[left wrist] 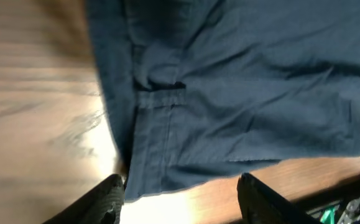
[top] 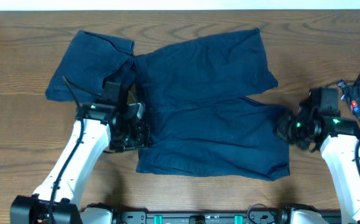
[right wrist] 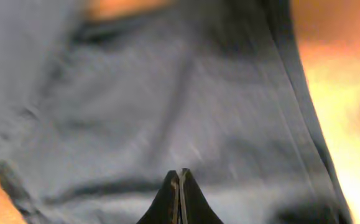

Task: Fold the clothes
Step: 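Move the right gripper to the shorts' lower right leg hem and grasp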

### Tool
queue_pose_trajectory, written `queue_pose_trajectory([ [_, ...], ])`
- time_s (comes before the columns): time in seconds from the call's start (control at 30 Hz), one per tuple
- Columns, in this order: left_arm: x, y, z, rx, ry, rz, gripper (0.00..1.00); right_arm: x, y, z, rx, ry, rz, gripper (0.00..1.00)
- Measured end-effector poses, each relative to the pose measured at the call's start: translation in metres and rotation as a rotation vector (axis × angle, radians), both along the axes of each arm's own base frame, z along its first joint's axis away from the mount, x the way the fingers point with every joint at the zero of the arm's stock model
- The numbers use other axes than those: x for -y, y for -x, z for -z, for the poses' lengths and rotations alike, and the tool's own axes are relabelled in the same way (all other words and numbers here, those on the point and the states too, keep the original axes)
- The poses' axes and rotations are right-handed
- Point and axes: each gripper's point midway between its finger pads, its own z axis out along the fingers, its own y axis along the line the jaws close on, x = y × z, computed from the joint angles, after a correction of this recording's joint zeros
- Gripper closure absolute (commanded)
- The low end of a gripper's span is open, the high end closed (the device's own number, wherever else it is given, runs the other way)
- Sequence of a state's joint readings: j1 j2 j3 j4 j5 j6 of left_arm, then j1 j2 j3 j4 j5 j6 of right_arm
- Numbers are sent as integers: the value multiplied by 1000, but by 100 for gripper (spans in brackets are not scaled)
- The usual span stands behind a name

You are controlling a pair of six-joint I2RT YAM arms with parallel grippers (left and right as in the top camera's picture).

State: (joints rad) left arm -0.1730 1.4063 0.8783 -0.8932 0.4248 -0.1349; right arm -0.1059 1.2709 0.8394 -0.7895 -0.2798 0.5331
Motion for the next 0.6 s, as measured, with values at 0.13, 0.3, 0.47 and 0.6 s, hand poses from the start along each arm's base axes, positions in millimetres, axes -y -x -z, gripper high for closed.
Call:
queue_pose_trajectory([
  [0.13, 6, 18, 26, -31, 39, 11, 47, 1, -32, 1, 103, -11, 20, 99],
  [0.3, 11, 42, 50, -79, 51, 37, 61, 2, -45, 41, 30, -48, 78, 99],
  [0.47, 9, 47, 62, -75, 47, 39, 88, 2, -49, 87, -72, -82, 152, 99],
  [0.6, 7, 45, 64, -61, 32, 41, 92, 2, -80, 97, 18, -117, 192, 99],
])
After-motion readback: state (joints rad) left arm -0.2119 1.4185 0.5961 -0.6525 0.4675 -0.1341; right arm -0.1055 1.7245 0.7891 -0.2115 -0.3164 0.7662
